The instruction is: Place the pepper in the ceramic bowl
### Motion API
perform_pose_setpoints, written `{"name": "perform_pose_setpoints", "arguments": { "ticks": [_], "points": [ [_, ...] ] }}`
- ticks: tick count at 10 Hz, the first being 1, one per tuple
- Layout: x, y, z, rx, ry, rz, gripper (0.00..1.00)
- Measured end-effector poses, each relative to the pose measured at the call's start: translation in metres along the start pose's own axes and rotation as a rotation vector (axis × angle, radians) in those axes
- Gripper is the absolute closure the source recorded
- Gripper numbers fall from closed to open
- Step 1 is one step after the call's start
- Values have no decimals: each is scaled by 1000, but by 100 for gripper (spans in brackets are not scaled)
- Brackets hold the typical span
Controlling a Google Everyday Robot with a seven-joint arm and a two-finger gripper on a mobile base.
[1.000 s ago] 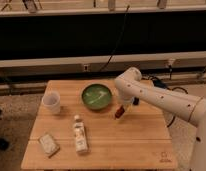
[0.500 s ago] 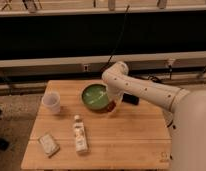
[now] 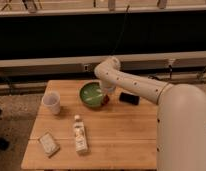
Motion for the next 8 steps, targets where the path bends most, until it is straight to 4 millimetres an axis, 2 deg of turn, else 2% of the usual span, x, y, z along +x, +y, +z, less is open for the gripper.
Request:
{"name": "perform_pose_setpoints", "arguments": {
  "ticks": [4, 8],
  "points": [
    [6, -15, -1, 10, 4, -18, 100],
    [6, -22, -2, 16, -1, -33, 100]
  ]
}}
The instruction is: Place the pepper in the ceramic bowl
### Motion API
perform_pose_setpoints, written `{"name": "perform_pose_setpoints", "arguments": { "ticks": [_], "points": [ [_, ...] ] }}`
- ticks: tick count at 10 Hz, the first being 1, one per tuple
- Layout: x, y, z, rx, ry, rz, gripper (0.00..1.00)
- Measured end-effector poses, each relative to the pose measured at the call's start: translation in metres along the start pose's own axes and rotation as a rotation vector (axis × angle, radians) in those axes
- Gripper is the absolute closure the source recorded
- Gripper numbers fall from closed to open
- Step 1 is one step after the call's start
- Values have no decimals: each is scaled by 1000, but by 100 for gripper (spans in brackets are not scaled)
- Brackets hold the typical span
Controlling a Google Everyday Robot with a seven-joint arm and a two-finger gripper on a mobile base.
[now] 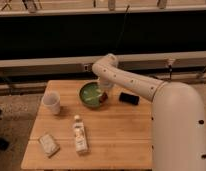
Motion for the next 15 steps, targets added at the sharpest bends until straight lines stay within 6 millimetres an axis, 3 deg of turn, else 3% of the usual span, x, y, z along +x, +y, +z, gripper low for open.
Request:
{"name": "perform_pose_setpoints", "arguments": {
  "ticks": [2, 5, 6, 7, 10, 13, 15],
  "points": [
    [1, -3, -2, 5, -2, -7, 98],
    [3, -5, -3, 9, -3, -17, 71],
    [3, -5, -4, 11, -4, -20, 67],
    [4, -6, -4, 13, -6, -23, 69],
    [5, -8, -6, 19, -9, -33, 91],
    [6, -10, -6, 24, -12, -42, 98],
    [5, -13, -7, 29, -16, -52, 97]
  ]
}}
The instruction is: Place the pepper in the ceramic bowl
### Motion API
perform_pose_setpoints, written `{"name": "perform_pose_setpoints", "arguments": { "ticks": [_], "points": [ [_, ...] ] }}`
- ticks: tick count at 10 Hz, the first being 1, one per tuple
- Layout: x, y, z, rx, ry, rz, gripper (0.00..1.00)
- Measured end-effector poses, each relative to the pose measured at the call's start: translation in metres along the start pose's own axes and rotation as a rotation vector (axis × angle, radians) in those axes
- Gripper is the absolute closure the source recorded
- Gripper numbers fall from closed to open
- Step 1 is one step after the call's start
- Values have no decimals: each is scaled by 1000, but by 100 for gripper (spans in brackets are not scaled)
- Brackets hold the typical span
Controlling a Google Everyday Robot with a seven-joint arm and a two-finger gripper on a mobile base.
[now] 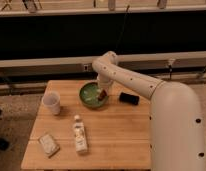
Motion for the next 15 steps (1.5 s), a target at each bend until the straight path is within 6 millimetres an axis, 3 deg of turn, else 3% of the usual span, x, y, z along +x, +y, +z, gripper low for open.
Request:
{"name": "perform_pose_setpoints", "arguments": {
  "ticks": [7, 15],
  "points": [
    [2, -4, -3, 13, -5, -20, 86],
    [5, -7, -6, 25, -13, -42, 93]
  ]
}}
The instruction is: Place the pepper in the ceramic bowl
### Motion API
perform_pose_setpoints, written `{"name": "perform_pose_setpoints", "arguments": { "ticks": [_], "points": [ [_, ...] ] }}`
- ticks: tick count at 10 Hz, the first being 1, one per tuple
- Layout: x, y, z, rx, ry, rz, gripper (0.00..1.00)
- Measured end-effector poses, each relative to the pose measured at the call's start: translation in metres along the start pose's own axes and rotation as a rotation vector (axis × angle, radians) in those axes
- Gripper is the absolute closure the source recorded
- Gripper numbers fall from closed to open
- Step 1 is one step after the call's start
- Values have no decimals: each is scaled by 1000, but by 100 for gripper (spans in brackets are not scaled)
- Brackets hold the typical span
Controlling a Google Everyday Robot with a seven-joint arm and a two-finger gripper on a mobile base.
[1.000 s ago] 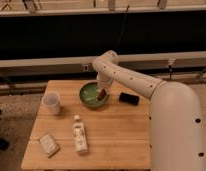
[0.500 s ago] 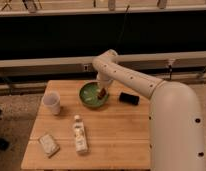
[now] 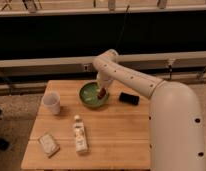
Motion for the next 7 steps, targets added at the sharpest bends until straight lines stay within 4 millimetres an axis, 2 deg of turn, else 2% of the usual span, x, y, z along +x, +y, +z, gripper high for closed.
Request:
{"name": "perform_pose_setpoints", "arguments": {
  "ticks": [2, 4, 7],
  "points": [
    [1, -1, -1, 3, -1, -5, 88],
    [0, -2, -1, 7, -3, -13, 94],
    [0, -4, -2, 13, -5, -23, 94]
  ]
}}
